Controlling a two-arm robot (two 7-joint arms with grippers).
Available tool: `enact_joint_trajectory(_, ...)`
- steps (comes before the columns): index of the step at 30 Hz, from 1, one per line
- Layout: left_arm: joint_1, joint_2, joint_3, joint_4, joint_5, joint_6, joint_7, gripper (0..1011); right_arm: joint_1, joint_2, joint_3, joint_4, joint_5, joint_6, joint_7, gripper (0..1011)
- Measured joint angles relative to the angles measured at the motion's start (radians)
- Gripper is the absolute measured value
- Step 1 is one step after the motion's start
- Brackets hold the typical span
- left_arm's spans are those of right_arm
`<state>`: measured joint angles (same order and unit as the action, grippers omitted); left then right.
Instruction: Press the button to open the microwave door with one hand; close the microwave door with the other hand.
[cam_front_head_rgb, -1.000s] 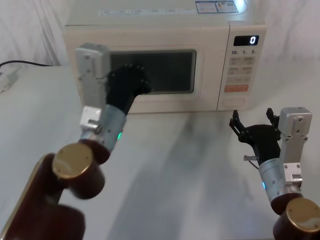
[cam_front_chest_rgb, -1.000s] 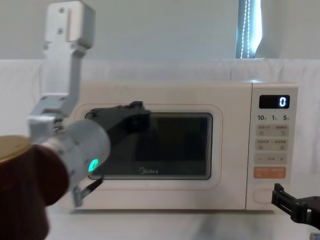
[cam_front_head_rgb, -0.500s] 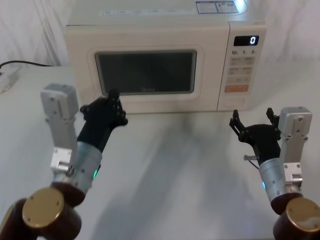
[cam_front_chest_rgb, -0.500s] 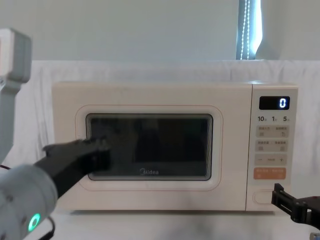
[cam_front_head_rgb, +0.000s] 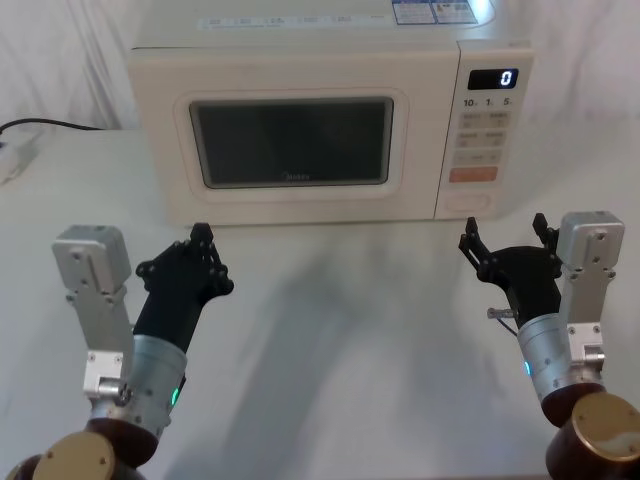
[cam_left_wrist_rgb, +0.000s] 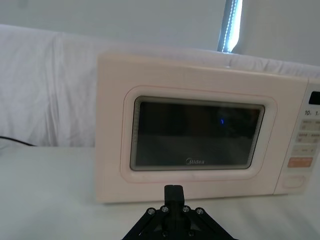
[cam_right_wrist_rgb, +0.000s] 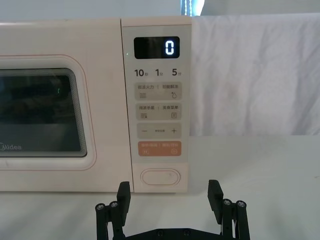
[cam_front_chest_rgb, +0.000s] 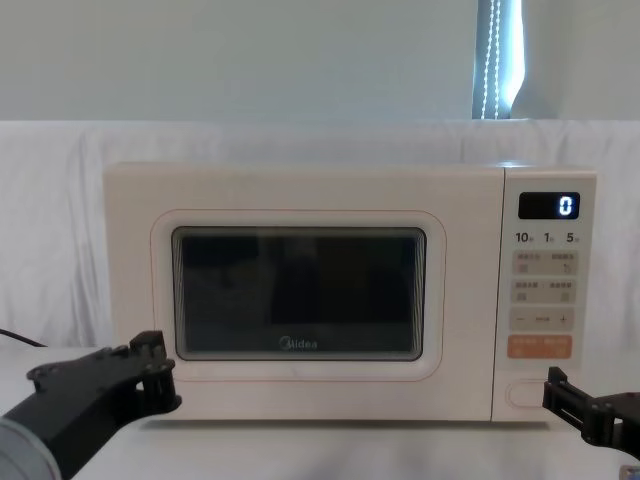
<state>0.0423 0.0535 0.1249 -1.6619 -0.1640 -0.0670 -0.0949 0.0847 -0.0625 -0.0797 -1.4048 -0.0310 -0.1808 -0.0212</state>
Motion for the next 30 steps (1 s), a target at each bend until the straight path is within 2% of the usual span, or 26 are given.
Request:
enact_joint_trajectory(12,0.031,-0.004,-0.008,0.007,-0.002,0.010,0.002,0,0.000,0.000,0.000,0.000,0.000,0.000,0.000,1001)
enact_joint_trajectory(27,0.031,-0.002,-0.014,0.013,0.001,0.019,0.005,0,0.000,0.000,0.000,0.000,0.000,0.000,0.000,1001)
enact_joint_trajectory(30,0.030,-0.002,-0.013,0.013,0.001,0.018,0.005,59,0.000,0.000,0.000,0.000,0.000,0.000,0.000,1001)
